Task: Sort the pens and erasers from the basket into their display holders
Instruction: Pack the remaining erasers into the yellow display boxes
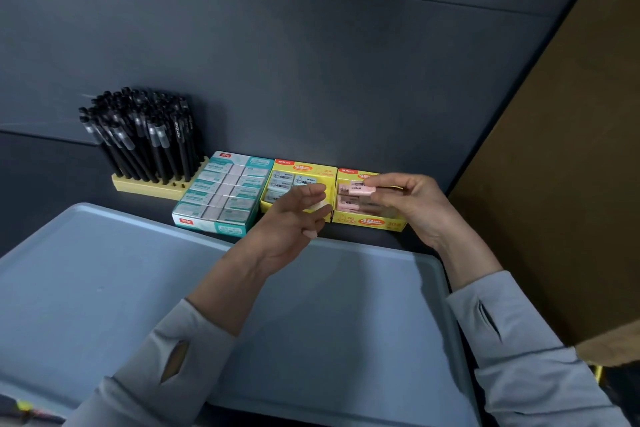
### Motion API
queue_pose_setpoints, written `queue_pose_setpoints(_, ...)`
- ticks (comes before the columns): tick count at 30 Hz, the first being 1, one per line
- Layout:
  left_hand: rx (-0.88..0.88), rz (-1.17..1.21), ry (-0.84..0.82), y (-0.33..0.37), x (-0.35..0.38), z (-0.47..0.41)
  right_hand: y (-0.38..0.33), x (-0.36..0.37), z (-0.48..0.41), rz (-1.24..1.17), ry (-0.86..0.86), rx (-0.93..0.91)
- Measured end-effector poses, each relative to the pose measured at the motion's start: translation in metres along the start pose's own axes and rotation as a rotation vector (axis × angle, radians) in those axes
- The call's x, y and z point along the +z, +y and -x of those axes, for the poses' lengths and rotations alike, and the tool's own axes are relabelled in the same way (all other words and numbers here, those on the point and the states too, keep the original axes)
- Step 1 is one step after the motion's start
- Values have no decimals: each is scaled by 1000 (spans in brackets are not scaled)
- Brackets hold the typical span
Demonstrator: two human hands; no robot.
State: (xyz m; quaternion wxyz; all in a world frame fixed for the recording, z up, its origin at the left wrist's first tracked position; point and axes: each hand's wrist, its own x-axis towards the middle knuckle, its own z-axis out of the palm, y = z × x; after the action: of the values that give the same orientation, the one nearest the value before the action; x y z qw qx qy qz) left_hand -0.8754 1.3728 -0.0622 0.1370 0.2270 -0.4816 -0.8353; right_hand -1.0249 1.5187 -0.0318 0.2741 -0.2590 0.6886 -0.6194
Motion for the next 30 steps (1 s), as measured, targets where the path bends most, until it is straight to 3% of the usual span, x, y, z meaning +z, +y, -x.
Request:
queue_pose_setpoints(5,66,-175,-52,-2,2,10,6,-17,-6,158,117,-53)
queue_pose_setpoints(10,-34,-291,145,5,9,14,7,-18,-19,570,50,-166)
queue_pose_setpoints(14,-52,-311,114,6,11,14,11,-3,-32,780,-11,-204)
queue_pose_setpoints(20,-16,-192,-16,7,5,19,27,-2,-35,915,93,-190)
queue_pose_setpoints(25,47,-172,-71,2,4,16,22,3,-35,993,62,-173)
queue_pose_setpoints(30,61,-84,-19,-2,5,16,17,4,-39,955,28,-105)
